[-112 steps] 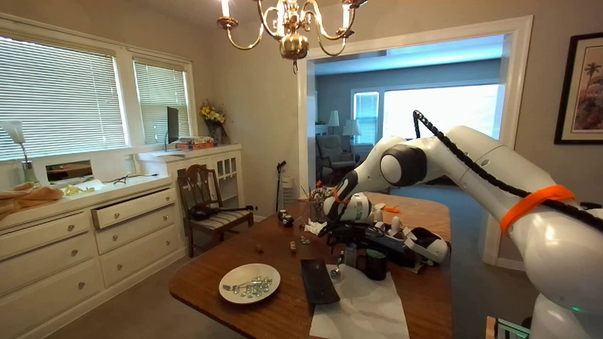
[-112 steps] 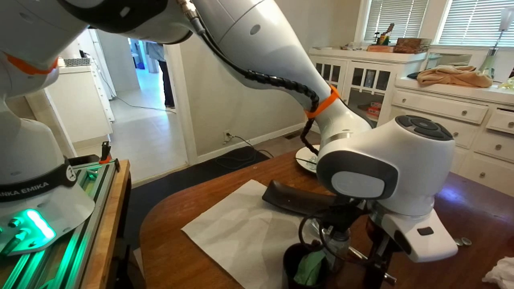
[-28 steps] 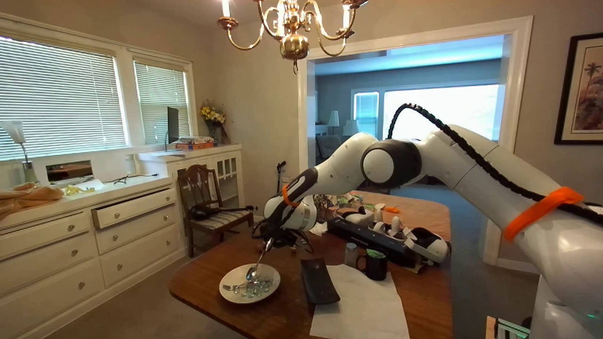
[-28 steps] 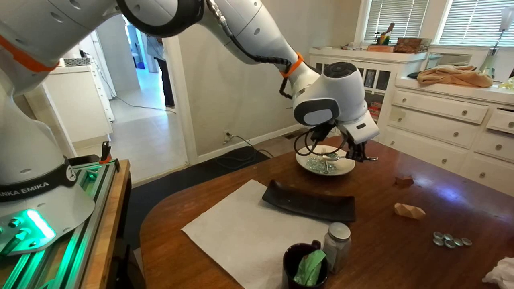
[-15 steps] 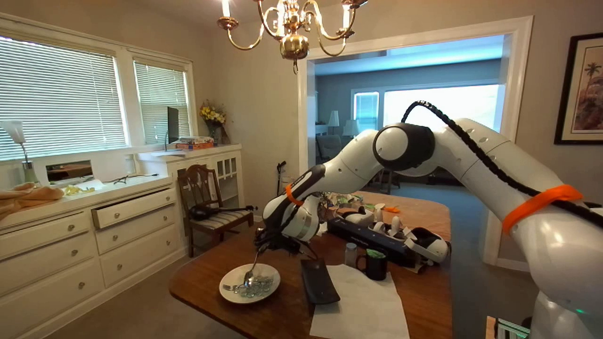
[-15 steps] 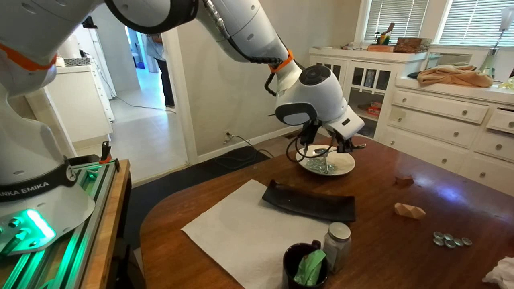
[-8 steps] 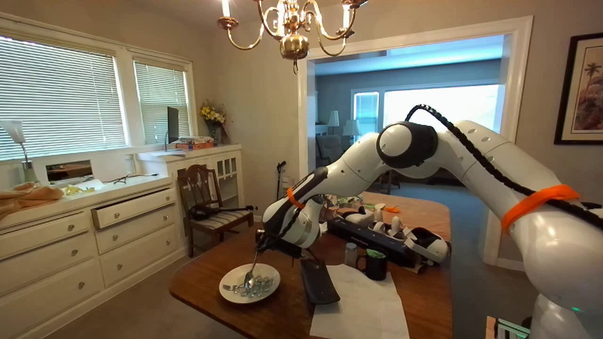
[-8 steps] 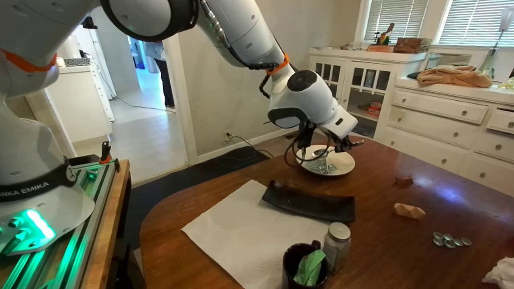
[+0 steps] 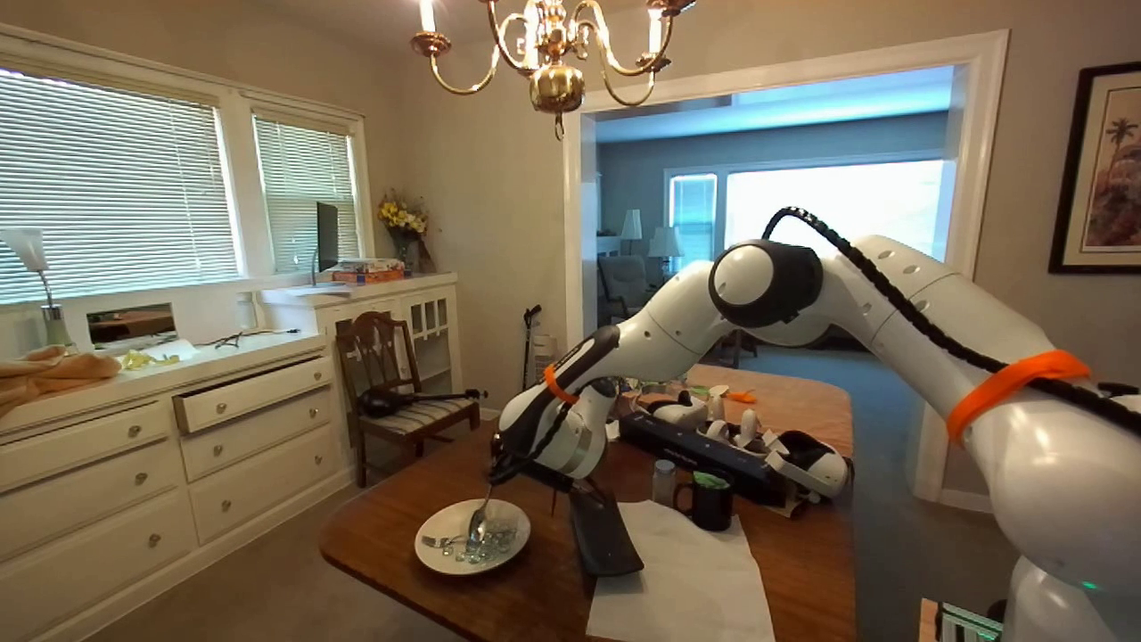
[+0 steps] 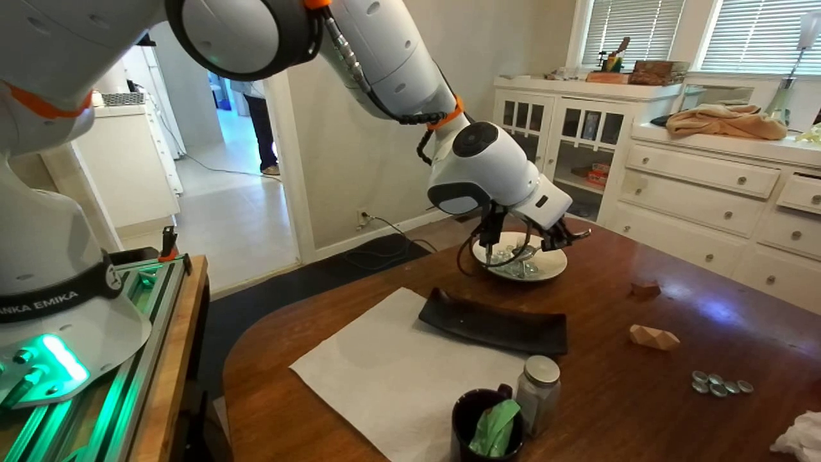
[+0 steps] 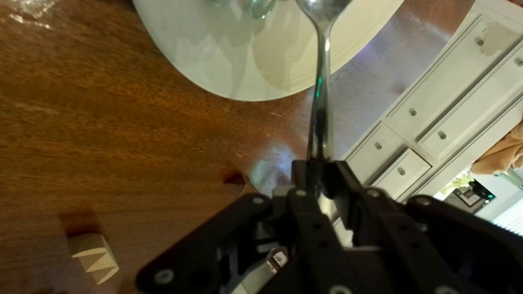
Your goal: Use the spoon to remove the objects from the white plate
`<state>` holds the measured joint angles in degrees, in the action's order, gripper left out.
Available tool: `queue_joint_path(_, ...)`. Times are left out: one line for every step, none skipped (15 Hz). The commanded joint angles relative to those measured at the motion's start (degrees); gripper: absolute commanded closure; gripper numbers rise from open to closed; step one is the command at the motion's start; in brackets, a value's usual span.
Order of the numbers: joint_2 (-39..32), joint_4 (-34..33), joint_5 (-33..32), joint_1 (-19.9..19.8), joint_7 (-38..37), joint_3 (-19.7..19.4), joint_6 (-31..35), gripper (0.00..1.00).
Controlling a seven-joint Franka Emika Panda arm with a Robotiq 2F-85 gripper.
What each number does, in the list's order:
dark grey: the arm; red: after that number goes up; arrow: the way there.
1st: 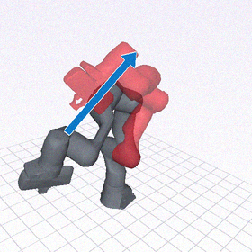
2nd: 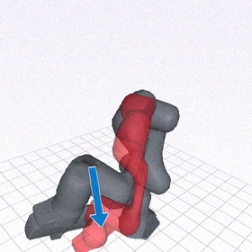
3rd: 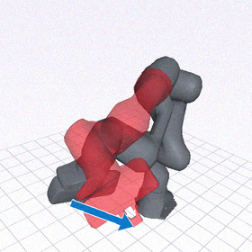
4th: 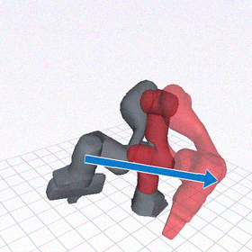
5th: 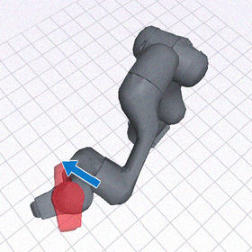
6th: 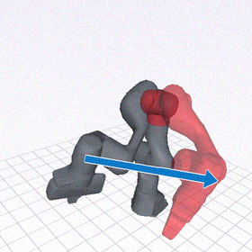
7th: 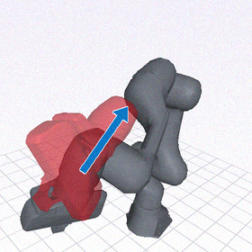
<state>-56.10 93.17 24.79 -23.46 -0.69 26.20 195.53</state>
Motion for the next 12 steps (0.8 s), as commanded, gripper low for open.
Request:
queue_joint_path(-2.5,-3.1,-1.3,-0.2,0.2,1.2,3.2,0.95)
queue_joint_path(-2.8,-3.3,-1.5,-0.1,0.4,1.4,3.7,0.95)
queue_joint_path(-2.8,-3.2,-1.8,-0.1,0.6,1.4,4.0,0.95)
queue_joint_path(-2.8,-2.9,-2.1,-0.1,0.8,1.3,4.2,0.95)
queue_joint_path(-2.6,-2.4,-2.3,-0.2,0.8,1.2,4.2,0.95)
queue_joint_path(-2.5,-1.8,-2.5,-0.3,0.9,1.0,4.0,0.95)
queue_joint_path(-2.4,-1.3,-2.7,-0.4,1.0,0.9,3.9,0.95)
queue_joint_path(-2.4,-0.9,-2.8,-0.6,1.1,0.9,3.8,0.95)
queue_joint_path(-2.3,-0.6,-2.7,-0.7,1.2,0.8,3.6,0.95)
queue_joint_path(-2.3,-0.4,-2.7,-0.8,1.4,0.8,3.6,0.95)
queue_joint_path(-2.1,0.2,-2.6,-0.9,1.6,0.7,3.4,0.95)
queue_joint_path(-1.9,0.7,-2.5,-1.0,1.8,0.6,3.1,0.95)
